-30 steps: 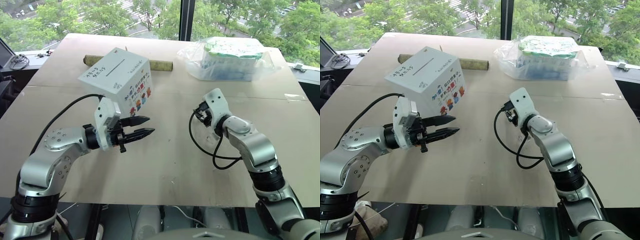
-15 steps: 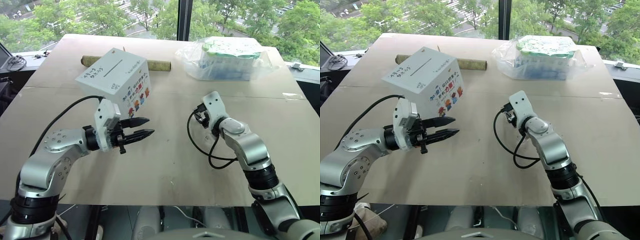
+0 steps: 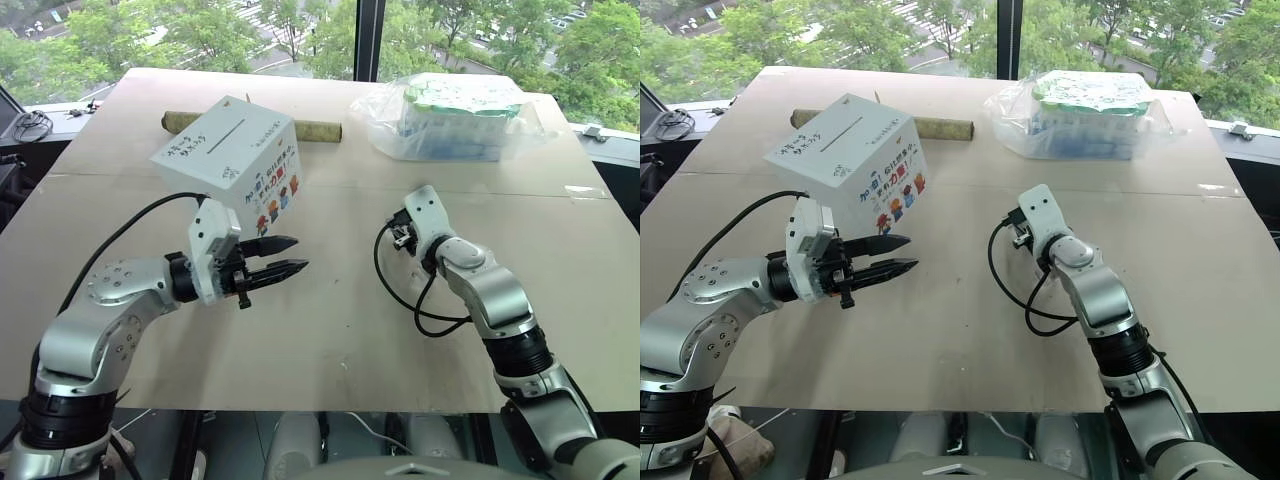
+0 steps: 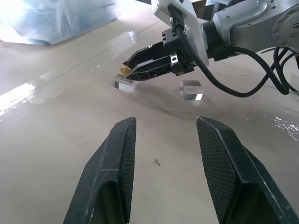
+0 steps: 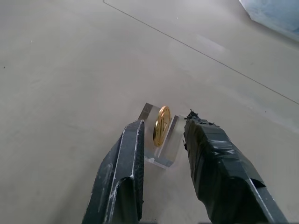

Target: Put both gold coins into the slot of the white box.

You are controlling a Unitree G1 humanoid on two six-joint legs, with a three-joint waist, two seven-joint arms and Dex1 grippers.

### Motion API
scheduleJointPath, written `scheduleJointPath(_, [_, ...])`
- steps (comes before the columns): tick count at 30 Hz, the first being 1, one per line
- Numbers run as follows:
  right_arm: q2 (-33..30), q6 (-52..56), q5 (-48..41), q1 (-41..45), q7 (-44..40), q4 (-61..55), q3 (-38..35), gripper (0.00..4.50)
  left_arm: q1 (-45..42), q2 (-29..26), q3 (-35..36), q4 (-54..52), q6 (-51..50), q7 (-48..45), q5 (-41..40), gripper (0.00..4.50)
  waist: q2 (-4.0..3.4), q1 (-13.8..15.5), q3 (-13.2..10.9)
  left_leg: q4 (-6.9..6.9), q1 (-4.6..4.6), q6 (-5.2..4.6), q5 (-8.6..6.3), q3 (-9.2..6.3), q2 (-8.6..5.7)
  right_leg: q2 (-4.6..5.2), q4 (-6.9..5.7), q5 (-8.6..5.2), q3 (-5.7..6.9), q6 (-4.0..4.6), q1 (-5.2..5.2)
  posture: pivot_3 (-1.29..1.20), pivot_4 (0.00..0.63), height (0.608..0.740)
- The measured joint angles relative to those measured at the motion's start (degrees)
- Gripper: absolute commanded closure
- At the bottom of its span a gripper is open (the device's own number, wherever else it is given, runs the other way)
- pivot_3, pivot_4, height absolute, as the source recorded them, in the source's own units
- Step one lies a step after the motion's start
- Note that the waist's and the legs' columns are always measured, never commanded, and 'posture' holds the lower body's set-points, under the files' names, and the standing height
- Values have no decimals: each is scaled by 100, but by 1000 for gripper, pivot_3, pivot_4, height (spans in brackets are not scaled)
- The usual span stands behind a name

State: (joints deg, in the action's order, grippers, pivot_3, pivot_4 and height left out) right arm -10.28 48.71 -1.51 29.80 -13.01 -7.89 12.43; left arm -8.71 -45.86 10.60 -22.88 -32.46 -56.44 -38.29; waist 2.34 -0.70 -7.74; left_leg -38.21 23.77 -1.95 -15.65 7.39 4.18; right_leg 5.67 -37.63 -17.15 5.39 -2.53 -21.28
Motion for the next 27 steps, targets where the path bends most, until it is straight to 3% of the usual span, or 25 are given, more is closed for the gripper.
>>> scheduleJointPath(3, [4,-12,7,0,2,0,0,4475,10,0,5,0,0,0,0,2444,0,1,0,0,0,0,0,0,0,0,0,0,0,0,0,0,150,740])
scheduleJointPath(16, [-19,32,-41,4,-34,-64,-151,4475,-43,44,1,0,-71,109,-27,2444,0,5,0,0,0,0,0,0,0,0,0,0,0,0,0,0,150,740])
scheduleJointPath(27, [438,1182,-2336,204,-642,-1432,-2064,4475,-1105,432,60,290,-1485,887,-1249,2444,0,17,0,1,2,0,0,-10,-1,0,-9,0,2,0,1,0,150,740])
